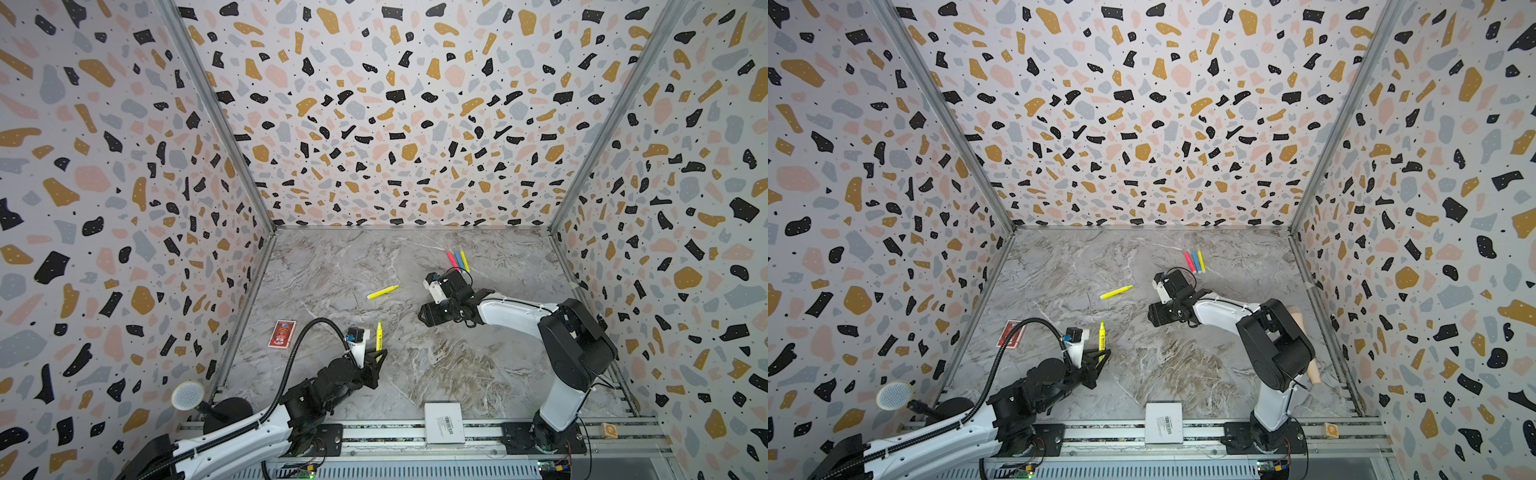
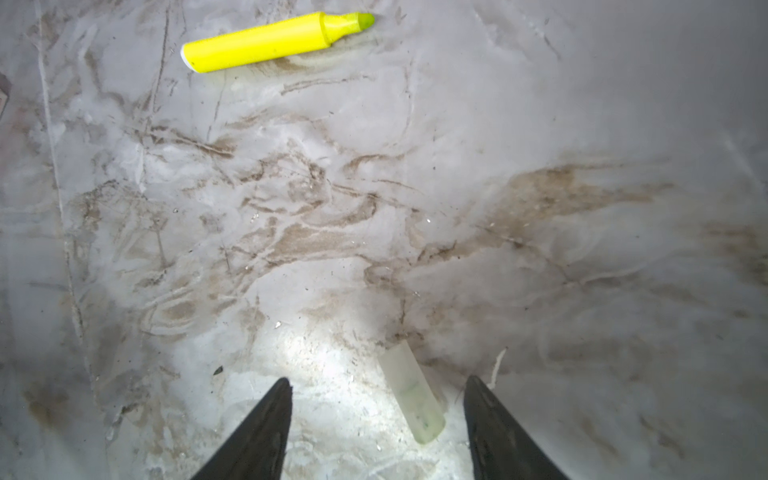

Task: Insert the pens into the pen caps
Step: 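Lower the right gripper and close it on one translucent cap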

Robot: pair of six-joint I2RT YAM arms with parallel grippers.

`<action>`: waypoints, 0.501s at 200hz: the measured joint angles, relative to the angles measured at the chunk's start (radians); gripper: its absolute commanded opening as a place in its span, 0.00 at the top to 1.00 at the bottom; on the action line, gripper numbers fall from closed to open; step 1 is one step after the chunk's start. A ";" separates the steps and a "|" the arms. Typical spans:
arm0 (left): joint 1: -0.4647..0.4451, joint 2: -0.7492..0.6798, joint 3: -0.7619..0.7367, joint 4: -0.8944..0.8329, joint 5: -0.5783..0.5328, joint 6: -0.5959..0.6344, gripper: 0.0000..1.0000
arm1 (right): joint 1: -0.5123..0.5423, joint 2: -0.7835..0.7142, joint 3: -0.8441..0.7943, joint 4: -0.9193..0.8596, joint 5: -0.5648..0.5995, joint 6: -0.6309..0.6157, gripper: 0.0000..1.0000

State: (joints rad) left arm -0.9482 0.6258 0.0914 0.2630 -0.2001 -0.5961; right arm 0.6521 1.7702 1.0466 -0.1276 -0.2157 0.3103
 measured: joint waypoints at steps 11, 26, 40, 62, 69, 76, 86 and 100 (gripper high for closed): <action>0.000 0.004 0.000 0.001 0.000 0.000 1.00 | 0.001 0.000 -0.005 0.003 -0.002 0.000 0.34; 0.000 0.012 0.000 0.001 0.000 0.000 1.00 | 0.004 0.000 -0.013 0.008 -0.006 0.001 0.34; 0.000 0.017 0.000 0.002 0.000 0.000 1.00 | 0.008 0.000 -0.023 0.010 -0.010 0.003 0.34; 0.000 0.020 0.000 0.003 0.000 0.000 1.00 | 0.018 0.000 -0.044 0.020 -0.016 0.009 0.34; 0.000 0.020 0.000 0.004 0.000 0.000 1.00 | 0.022 0.000 -0.051 0.024 -0.017 0.011 0.34; 0.000 0.020 0.000 0.004 -0.001 0.000 1.00 | 0.027 0.000 -0.058 0.026 -0.019 0.015 0.34; 0.000 0.020 0.000 0.005 0.000 0.000 1.00 | 0.034 0.000 -0.065 0.027 -0.020 0.021 0.34; 0.000 0.020 0.000 0.005 0.000 0.000 1.00 | 0.045 0.000 -0.069 0.027 -0.022 0.026 0.34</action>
State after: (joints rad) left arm -0.9482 0.6456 0.0914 0.2676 -0.2005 -0.5961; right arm 0.6975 1.7702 0.9771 -0.1001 -0.2375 0.3359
